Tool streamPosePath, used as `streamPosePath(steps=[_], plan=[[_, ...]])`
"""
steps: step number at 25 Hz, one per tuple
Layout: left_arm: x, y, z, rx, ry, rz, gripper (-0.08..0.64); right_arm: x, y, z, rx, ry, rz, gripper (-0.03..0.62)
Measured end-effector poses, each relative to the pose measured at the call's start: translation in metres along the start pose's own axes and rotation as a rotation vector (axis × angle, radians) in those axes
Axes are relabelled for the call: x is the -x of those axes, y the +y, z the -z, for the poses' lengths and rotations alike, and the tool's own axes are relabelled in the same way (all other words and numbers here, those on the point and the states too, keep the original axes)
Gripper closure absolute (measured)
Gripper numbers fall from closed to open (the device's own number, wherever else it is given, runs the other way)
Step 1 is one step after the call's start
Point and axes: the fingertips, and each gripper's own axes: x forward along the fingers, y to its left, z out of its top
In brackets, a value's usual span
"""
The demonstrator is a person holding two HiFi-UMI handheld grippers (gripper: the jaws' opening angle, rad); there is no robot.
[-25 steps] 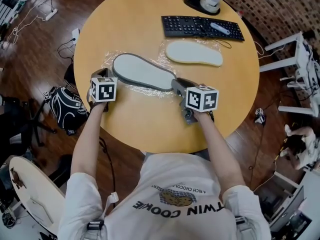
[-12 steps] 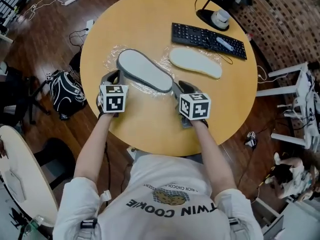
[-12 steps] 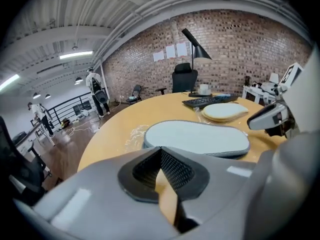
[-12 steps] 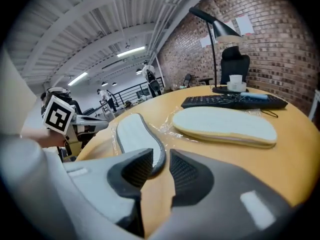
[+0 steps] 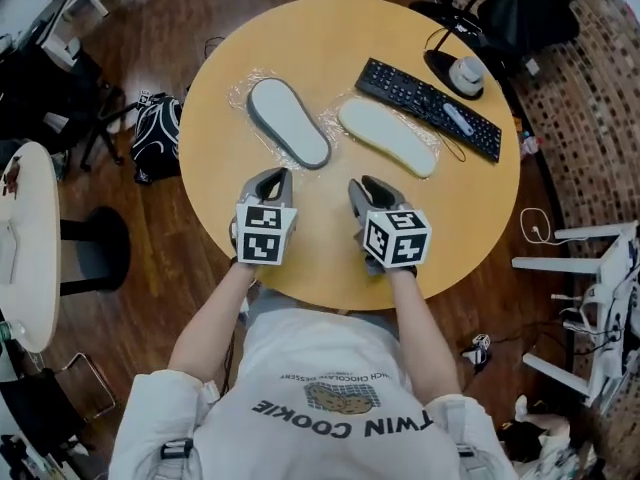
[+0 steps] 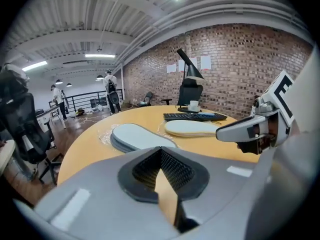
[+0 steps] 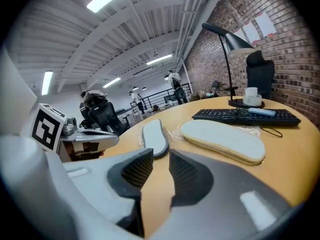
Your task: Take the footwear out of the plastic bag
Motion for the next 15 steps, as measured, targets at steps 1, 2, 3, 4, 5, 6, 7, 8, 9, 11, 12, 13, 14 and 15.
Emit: streamPosePath(steps=[1, 2, 3, 4, 5, 6, 7, 8, 9, 11, 12, 13, 14, 15], plan=[[0.008, -0.012, 0.001, 0.012, -0.009, -0.015, 0.554, 0.009, 0.001, 0.003, 0.021, 0.0, -0.028, 0.502], [0.015, -0.023, 0.002, 0.022, -0.017, -0.031, 0.554, 0.018, 0.001, 0.005, 0.043, -0.001, -0.053, 0.502], [0.021, -0.034, 0.004, 0.031, -0.024, -0.048, 0.554, 0.028, 0.0, 0.008, 0.065, -0.002, -0.074, 0.502], [0.027, -0.045, 0.007, 0.038, -0.026, -0.063, 0.554, 0.038, -0.001, 0.012, 0.085, -0.003, -0.092, 0.502], [0.034, -0.056, 0.011, 0.045, -0.025, -0.079, 0.554, 0.048, -0.002, 0.017, 0.101, -0.001, -0.109, 0.502], [0.041, -0.068, 0.016, 0.053, -0.021, -0.094, 0.554, 0.059, -0.003, 0.023, 0.114, 0.005, -0.128, 0.502], [0.05, -0.08, 0.02, 0.063, -0.017, -0.108, 0.554, 0.069, -0.002, 0.029, 0.125, 0.014, -0.147, 0.502], [0.06, -0.09, 0.024, 0.075, -0.014, -0.121, 0.554, 0.079, 0.0, 0.035, 0.135, 0.023, -0.165, 0.502], [0.07, -0.098, 0.027, 0.085, -0.014, -0.131, 0.554, 0.088, 0.003, 0.041, 0.146, 0.029, -0.18, 0.502], [0.089, -0.113, 0.029, 0.104, -0.021, -0.147, 0.554, 0.103, 0.011, 0.048, 0.164, 0.035, -0.203, 0.502], [0.098, -0.12, 0.03, 0.113, -0.027, -0.152, 0.554, 0.11, 0.016, 0.051, 0.172, 0.036, -0.214, 0.502], [0.107, -0.126, 0.031, 0.12, -0.032, -0.154, 0.554, 0.116, 0.021, 0.054, 0.179, 0.036, -0.224, 0.502], [0.115, -0.132, 0.032, 0.124, -0.037, -0.154, 0.554, 0.122, 0.027, 0.057, 0.187, 0.035, -0.233, 0.502], [0.122, -0.138, 0.033, 0.125, -0.04, -0.153, 0.554, 0.128, 0.033, 0.06, 0.195, 0.033, -0.239, 0.502]])
